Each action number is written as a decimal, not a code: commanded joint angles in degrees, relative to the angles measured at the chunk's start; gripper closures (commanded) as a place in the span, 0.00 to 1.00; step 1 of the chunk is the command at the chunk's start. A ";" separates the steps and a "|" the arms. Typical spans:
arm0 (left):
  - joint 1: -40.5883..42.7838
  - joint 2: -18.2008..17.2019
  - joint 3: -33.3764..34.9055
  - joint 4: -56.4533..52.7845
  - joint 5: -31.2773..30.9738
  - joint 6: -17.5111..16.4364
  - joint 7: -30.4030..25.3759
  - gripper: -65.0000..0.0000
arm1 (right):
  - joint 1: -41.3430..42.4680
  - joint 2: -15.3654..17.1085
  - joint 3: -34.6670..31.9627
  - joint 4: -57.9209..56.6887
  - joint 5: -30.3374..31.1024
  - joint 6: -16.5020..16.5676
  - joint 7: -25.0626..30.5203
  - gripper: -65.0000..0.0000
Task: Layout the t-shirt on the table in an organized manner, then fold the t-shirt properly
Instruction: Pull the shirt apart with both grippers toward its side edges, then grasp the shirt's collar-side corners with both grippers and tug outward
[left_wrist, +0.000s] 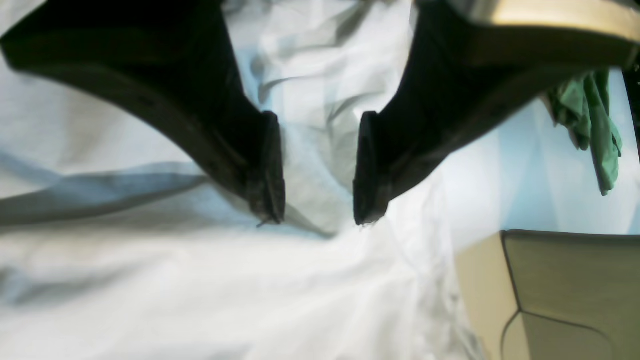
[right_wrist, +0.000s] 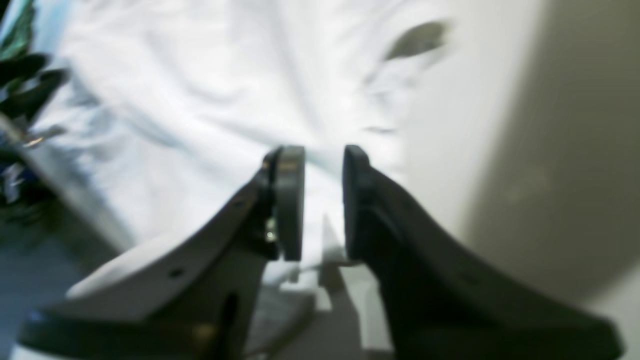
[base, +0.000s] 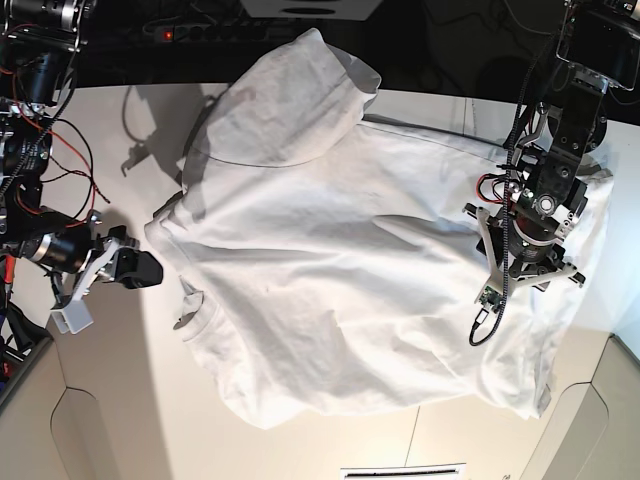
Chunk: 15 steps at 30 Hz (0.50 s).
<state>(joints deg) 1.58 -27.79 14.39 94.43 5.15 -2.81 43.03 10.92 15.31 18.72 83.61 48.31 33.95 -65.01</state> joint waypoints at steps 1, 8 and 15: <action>-0.92 -0.79 -0.55 0.87 1.51 0.70 -0.74 0.59 | 0.72 -0.83 0.15 0.85 2.86 0.90 0.11 0.87; -0.87 -0.81 -5.22 0.87 3.19 2.08 -0.74 0.59 | -2.38 -6.01 -7.67 0.92 3.45 0.94 -2.69 1.00; -0.24 -0.81 -13.09 0.85 -3.26 -2.86 -0.55 0.59 | -7.04 -5.99 -15.04 1.01 -9.66 0.24 4.17 1.00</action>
<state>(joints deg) 2.22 -27.77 1.80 94.39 1.34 -6.07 43.29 2.96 8.88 3.55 83.61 37.39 34.28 -61.87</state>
